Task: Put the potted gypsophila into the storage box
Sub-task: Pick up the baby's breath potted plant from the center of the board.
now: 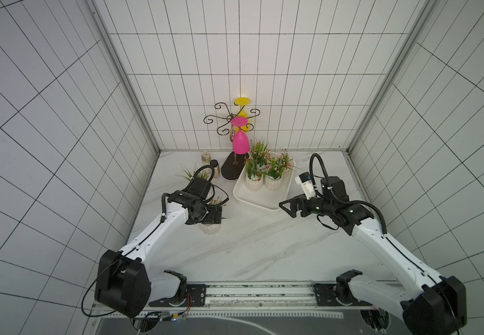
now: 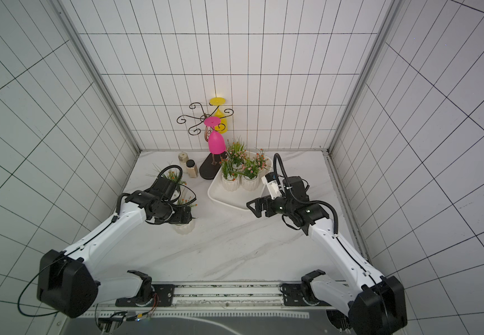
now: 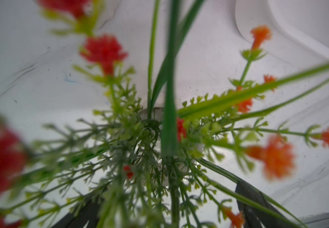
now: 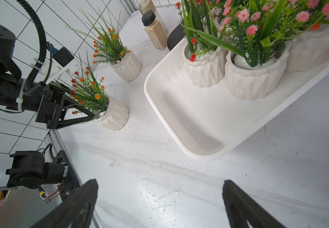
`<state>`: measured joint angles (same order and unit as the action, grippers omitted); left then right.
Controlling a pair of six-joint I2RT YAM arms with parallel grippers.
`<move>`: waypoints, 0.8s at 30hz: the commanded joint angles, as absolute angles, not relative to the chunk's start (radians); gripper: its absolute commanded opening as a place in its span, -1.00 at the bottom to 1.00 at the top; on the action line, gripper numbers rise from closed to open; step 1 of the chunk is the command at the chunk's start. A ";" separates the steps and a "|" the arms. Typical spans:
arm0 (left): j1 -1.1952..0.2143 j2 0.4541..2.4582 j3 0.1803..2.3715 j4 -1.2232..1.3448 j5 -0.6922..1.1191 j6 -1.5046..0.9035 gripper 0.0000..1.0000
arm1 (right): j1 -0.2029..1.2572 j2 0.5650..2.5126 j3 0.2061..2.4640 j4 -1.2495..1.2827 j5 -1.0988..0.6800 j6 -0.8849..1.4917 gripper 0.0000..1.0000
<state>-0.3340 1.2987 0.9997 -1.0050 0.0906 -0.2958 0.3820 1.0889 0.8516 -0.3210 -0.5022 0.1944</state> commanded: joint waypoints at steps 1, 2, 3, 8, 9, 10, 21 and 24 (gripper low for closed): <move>-0.337 1.321 1.006 -0.968 0.098 -0.300 0.95 | 0.373 1.084 0.831 -0.313 -0.523 0.186 0.99; -0.337 1.327 1.008 -0.967 0.096 -0.299 0.95 | 0.373 1.085 0.833 -0.313 -0.522 0.185 0.99; -0.339 1.335 1.011 -0.964 0.093 -0.299 0.94 | 0.373 1.086 0.834 -0.287 -0.522 0.186 0.99; -0.340 1.360 1.018 -0.955 0.072 -0.301 0.94 | 0.372 1.092 0.839 -0.283 -0.526 0.184 0.99; -0.341 1.364 1.020 -0.951 0.067 -0.301 0.94 | 0.372 1.092 0.839 -0.283 -0.525 0.184 0.99; -0.343 1.365 1.022 -0.947 0.064 -0.301 0.95 | 0.371 1.092 0.838 -0.282 -0.525 0.184 0.99; -0.379 1.374 1.028 -0.963 0.056 -0.301 0.94 | 0.371 1.088 0.833 -0.281 -0.529 0.183 0.99; -0.381 1.353 1.025 -0.988 0.047 -0.308 0.95 | 0.370 1.086 0.834 -0.280 -0.529 0.183 0.99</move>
<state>-0.3775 1.3735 1.0039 -0.9691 0.0681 -0.2977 0.3817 1.0893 0.8516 -0.2981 -0.5114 0.1940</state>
